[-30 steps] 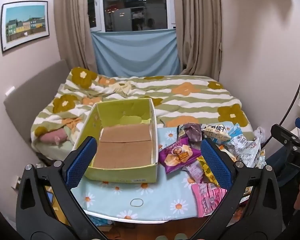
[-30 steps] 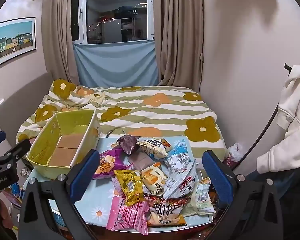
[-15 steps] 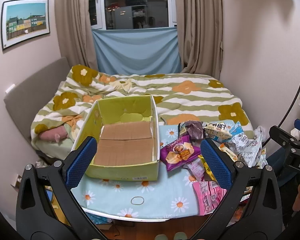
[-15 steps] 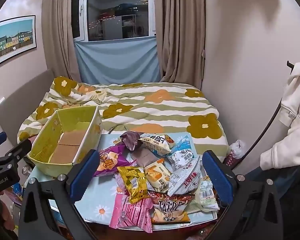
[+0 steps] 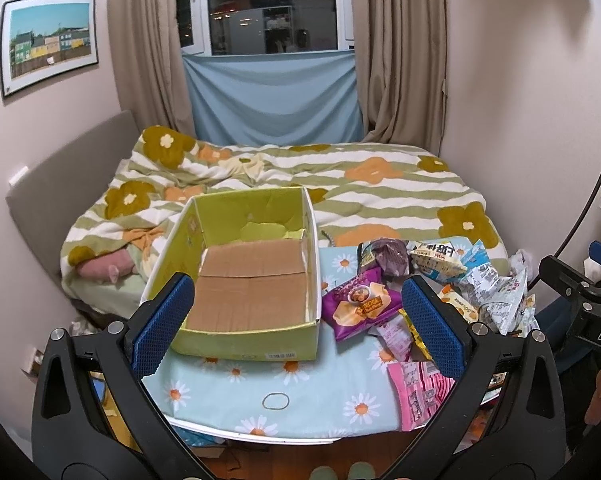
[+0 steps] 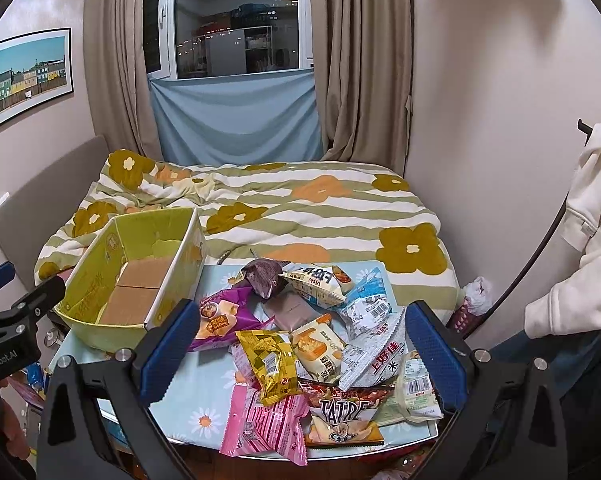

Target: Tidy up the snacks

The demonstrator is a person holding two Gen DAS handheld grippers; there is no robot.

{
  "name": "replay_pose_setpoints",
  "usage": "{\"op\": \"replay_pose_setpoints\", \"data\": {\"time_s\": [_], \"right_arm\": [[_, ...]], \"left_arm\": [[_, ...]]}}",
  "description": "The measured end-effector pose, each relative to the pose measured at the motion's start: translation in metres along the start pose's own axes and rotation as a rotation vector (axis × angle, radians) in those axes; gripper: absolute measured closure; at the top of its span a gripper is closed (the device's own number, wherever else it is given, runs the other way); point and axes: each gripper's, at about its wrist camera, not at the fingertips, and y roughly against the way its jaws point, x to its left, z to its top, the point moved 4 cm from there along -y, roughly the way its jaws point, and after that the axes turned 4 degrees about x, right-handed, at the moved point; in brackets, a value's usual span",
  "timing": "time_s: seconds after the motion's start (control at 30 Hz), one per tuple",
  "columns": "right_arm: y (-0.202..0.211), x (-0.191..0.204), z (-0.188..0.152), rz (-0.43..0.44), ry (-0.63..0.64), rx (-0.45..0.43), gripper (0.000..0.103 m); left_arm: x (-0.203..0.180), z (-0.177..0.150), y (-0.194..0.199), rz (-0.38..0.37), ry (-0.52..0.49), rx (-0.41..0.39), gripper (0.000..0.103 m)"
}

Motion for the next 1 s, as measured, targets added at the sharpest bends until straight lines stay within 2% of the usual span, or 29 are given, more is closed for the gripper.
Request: {"op": "replay_pose_setpoints", "data": {"time_s": [1.0], "right_arm": [[-0.0010, -0.0014, 0.0023, 0.000, -0.002, 0.006, 0.001]], "left_arm": [[0.0018, 0.0021, -0.0085, 0.004, -0.008, -0.004, 0.000]]}}
